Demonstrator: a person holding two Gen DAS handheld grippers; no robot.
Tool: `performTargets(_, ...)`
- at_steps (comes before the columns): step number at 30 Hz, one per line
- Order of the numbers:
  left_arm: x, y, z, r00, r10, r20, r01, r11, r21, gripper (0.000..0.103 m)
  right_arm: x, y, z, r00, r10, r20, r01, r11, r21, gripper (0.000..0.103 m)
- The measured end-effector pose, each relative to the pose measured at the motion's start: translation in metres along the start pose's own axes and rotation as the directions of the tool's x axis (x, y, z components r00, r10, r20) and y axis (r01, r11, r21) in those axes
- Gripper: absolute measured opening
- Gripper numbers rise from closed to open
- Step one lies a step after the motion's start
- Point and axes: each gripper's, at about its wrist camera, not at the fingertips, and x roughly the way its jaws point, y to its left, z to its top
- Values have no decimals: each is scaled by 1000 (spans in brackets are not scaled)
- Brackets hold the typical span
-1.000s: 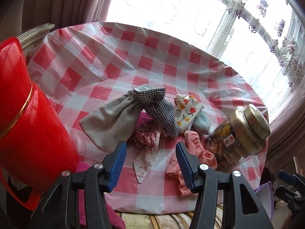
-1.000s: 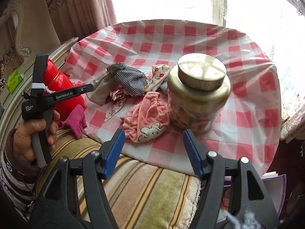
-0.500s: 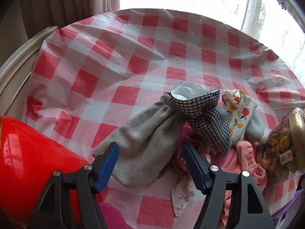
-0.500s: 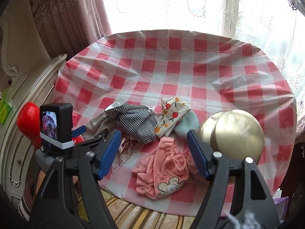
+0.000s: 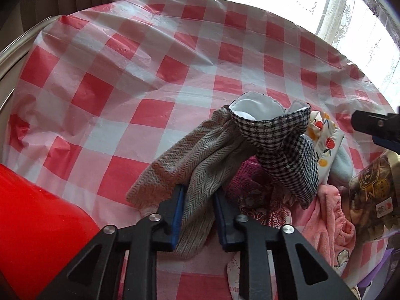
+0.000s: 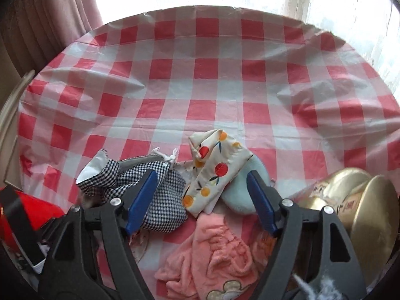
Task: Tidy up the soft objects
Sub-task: 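Grasp the grey herringbone bag with the left tool while the right tool grasps the fruit-print cloth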
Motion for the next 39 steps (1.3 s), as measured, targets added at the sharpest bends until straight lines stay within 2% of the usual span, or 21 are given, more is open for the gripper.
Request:
performTargets(3, -4, 2, -1, 999, -31, 13, 32, 999, -16, 13, 10, 10, -1, 999, -44, 8, 44, 998, -36, 82)
performTargets(5, -8, 3, -2, 998, -52, 23, 53, 998, -31, 10, 19, 16, -3, 999, -33, -11, 32, 998, -56, 82)
performTargets(11, -18, 7, -6, 994, -92, 62, 96, 994, -58, 8, 50, 14, -4, 995, -90, -45, 87, 994, -63, 82)
performTargets(18, -28, 12, -6, 985, -122, 123, 133, 987, -87, 8, 84, 13, -6, 979, -176, -101, 167, 982, -94, 81)
performTargets(23, -38, 15, -6, 977, -112, 183, 130, 987, -94, 7, 100, 7, -11, 972, -185, -148, 170, 979, -109, 62)
performTargets(28, -49, 18, -6, 966, -99, 240, 126, 987, -99, 6, 89, 5, -14, 984, -137, -110, 126, 987, -99, 46)
performTargets(34, -63, 20, -6, 949, -61, 310, 96, 990, -100, 6, 54, 12, -13, 996, -88, -21, 85, 990, -115, 45)
performTargets(39, -74, 21, -7, 930, -72, 361, 116, 988, -102, 6, 24, 19, -10, 996, -70, 47, 76, 987, -140, 45)
